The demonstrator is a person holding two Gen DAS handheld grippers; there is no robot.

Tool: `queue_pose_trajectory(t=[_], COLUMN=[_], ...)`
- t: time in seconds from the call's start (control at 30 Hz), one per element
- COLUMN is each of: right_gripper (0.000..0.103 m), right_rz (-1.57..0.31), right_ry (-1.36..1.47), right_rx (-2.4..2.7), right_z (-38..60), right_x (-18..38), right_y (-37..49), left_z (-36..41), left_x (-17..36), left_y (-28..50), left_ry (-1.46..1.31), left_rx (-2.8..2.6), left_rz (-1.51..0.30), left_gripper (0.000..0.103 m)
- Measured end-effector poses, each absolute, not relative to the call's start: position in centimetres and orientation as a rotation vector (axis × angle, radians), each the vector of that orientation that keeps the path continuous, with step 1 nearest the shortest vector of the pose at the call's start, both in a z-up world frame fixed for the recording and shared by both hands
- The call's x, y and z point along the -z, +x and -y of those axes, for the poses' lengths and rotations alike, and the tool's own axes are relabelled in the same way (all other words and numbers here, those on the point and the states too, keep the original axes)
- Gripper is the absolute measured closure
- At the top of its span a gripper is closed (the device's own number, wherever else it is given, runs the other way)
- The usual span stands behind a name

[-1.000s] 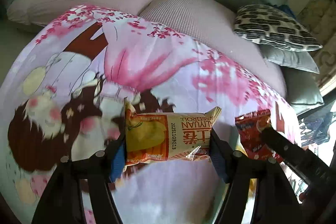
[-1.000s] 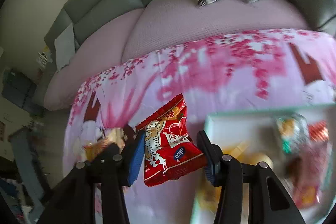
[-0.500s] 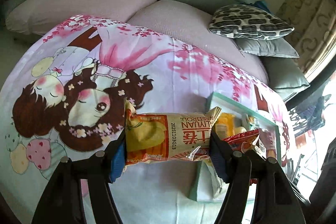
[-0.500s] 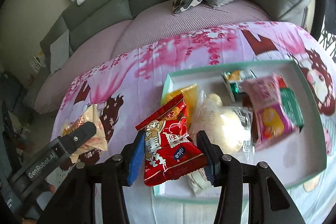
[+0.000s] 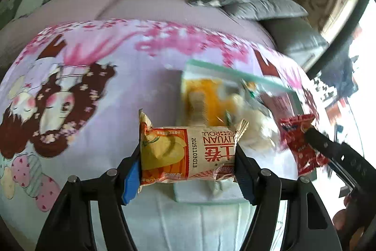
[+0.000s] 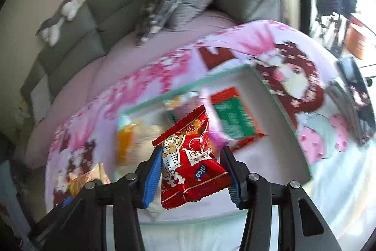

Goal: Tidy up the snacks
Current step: 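Carry the yellow Swiss roll pack and red candy bag over the tray with both tools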

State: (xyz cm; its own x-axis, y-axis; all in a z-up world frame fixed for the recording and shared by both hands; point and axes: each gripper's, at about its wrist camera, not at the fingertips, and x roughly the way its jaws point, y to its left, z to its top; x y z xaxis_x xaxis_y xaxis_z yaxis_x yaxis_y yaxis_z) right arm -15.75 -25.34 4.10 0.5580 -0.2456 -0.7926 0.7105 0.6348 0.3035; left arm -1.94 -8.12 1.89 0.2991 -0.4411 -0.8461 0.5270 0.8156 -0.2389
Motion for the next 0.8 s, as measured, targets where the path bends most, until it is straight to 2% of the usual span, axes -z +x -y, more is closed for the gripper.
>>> queue_pose_trajectory(t=[0.37,0.8], right_gripper=[0.05,0.05], right_rz=[-0.828,-0.865], right_ry=[0.679,0.662], right_rx=[0.607,0.589], right_z=[25.8,24.9], right_x=[-2.5,-1.0], right_y=[-15.8,-15.1], left_z=[10.4,11.0], left_x=[1.1,1.3], left_y=[-2.8,-2.8], left_ry=[0.147,0.153], left_rx=[0.69,0.717], left_rz=[-1.158,-1.122], left_gripper=[0.032,0.032])
